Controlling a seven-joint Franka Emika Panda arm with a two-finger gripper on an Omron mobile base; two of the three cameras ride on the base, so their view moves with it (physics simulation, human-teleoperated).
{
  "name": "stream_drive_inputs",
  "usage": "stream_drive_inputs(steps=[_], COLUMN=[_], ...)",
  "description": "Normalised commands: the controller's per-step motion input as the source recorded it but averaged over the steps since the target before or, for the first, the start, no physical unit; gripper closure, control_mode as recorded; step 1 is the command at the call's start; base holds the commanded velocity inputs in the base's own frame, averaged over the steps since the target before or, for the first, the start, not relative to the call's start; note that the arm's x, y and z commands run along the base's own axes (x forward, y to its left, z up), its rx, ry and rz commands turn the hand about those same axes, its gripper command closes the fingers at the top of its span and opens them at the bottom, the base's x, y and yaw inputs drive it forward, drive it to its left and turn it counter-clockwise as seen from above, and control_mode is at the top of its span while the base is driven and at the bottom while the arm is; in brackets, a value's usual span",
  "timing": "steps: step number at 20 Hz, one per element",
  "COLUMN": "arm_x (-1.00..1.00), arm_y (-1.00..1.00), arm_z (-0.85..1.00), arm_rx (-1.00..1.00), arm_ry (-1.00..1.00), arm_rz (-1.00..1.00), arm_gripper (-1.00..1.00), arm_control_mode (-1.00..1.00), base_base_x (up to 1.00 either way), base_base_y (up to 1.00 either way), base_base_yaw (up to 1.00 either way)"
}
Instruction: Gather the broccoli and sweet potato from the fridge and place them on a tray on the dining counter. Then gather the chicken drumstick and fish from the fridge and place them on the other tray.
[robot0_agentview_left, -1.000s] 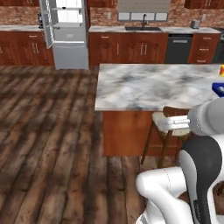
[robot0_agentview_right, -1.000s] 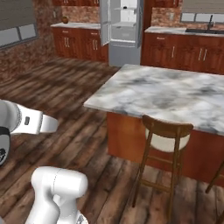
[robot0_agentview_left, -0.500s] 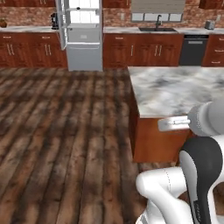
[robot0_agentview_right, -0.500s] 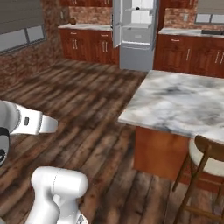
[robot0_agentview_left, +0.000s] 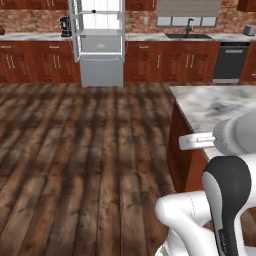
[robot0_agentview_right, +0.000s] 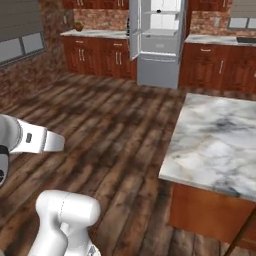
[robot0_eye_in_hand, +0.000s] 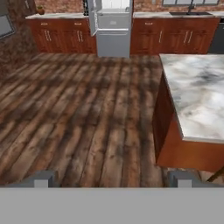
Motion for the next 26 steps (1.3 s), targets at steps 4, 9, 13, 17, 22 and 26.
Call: stream_drive_inputs(steps=[4, 9, 13, 17, 22, 26], arm_x=[0.00, 0.00, 0.00, 0.00, 0.00, 0.00], arm_y=[0.00, 0.00, 0.00, 0.00, 0.00, 0.00], arm_z=[0.00, 0.00, 0.00, 0.00, 0.00, 0.00], arm_rx=[0.00, 0.00, 0.00, 0.00, 0.00, 0.00], arm_ry=[0.00, 0.00, 0.00, 0.00, 0.00, 0.00], arm_rz=[0.00, 0.00, 0.00, 0.00, 0.00, 0.00], arm_gripper=[-1.00, -1.00, -1.00, -1.00, -1.00, -1.00], arm_control_mode=[1.00, 1.00, 1.00, 1.00, 1.00, 1.00], base_base_x=[1.00, 1.00, 1.00, 1.00, 1.00, 1.00], base_base_y=[0.40, 0.30, 0.32, 0.59, 0.61, 0.27], base_base_yaw=[-0.14, -0.15, -0.14, -0.10, -0.03, 0.00])
